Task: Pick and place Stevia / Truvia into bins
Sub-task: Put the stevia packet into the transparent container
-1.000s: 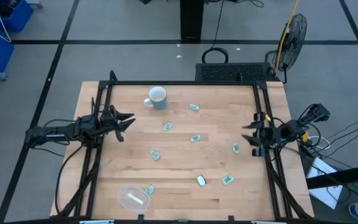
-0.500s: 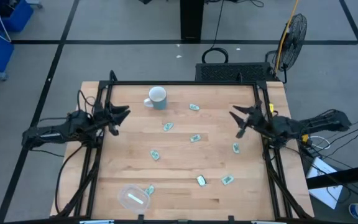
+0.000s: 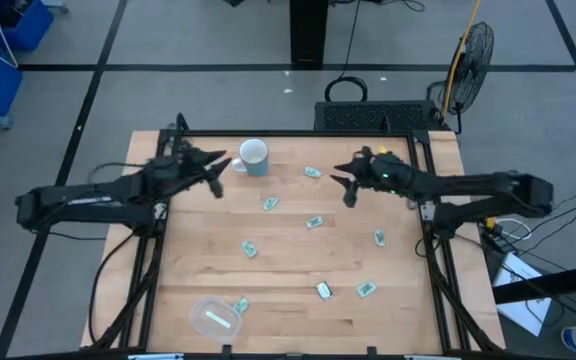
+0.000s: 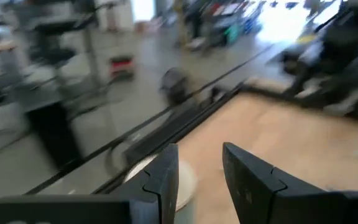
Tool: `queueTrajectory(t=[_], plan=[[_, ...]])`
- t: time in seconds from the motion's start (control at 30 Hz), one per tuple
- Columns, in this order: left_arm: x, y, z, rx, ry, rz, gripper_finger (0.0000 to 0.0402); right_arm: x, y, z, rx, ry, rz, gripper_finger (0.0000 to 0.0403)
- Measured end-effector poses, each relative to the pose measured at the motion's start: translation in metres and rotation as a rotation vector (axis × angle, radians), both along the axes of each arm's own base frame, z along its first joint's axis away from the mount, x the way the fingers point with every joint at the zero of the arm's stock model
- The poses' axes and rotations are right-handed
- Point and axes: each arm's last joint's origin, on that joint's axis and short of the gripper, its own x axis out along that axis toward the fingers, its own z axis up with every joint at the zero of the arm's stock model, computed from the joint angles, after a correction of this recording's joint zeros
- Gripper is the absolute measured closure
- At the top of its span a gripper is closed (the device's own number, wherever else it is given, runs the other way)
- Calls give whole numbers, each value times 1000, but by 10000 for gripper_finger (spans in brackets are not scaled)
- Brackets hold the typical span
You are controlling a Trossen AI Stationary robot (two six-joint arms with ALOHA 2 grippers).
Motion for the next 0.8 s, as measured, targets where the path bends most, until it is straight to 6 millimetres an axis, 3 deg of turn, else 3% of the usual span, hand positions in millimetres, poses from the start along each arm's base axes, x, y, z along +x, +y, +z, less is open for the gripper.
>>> queueTrajectory(t=[0.17, 0.33, 0.63, 0.8], plan=[[14, 14, -7, 19, -1, 112, 271, 18, -20, -35, 8, 34, 0, 271], [17, 17, -1, 67, -41, 96, 271, 28, -32, -67, 41, 43, 34, 271], [17, 18, 1, 81, -59, 85, 271, 64, -62, -97, 100, 162, 54, 271], [17, 18, 1, 87, -58, 76, 271, 67, -63, -104, 115, 199, 27, 277]])
